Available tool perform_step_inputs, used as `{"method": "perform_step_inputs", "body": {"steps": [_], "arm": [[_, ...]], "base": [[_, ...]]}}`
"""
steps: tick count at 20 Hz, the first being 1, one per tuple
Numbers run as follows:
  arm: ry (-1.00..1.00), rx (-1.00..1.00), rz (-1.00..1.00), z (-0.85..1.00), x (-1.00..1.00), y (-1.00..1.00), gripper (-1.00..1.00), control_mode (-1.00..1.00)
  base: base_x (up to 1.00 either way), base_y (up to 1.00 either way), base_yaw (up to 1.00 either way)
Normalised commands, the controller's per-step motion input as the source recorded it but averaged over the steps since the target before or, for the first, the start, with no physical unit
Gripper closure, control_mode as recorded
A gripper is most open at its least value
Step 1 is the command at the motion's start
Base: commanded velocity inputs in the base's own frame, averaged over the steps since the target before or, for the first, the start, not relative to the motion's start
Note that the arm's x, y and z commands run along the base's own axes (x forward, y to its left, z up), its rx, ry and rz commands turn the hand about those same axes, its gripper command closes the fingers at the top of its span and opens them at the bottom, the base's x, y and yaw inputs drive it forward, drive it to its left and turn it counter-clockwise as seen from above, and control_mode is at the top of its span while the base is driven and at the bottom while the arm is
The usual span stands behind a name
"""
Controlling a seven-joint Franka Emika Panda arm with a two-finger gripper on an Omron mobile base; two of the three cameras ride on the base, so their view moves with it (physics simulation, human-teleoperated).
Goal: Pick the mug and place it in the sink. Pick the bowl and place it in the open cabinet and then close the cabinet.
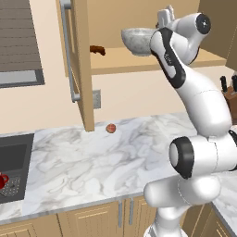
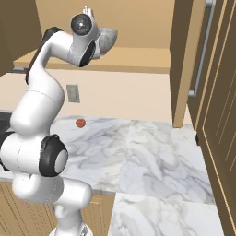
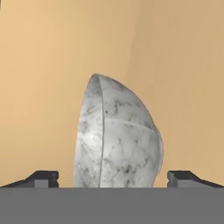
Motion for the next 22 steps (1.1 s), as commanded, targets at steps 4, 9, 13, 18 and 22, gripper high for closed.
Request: {"method": "perform_step_inputs", "body": {"steps": [4, 9, 13, 18, 22], "arm": [[-0.19, -0.04, 0.0, -0.01, -1.0, 0.15, -1.0, -1.0], [-0.01, 0.0, 0.0, 0.84, -1.0, 0.0, -1.0, -1.0], [0.05, -0.05, 0.0, 0.31, -1.0, 0.0, -1.0, -1.0], [0.06, -0.17, 0.0, -0.47, -1.0, 0.0, -1.0, -1.0], [0.0, -0.23, 0.02, -0.82, -1.0, 0.0, -1.0, -1.0]], "base": [[0.0, 0.0, 0.0], [0.0, 0.0, 0.0], [0.0, 0.0, 0.0], [0.0, 0.0, 0.0], [0.0, 0.0, 0.0]]}}
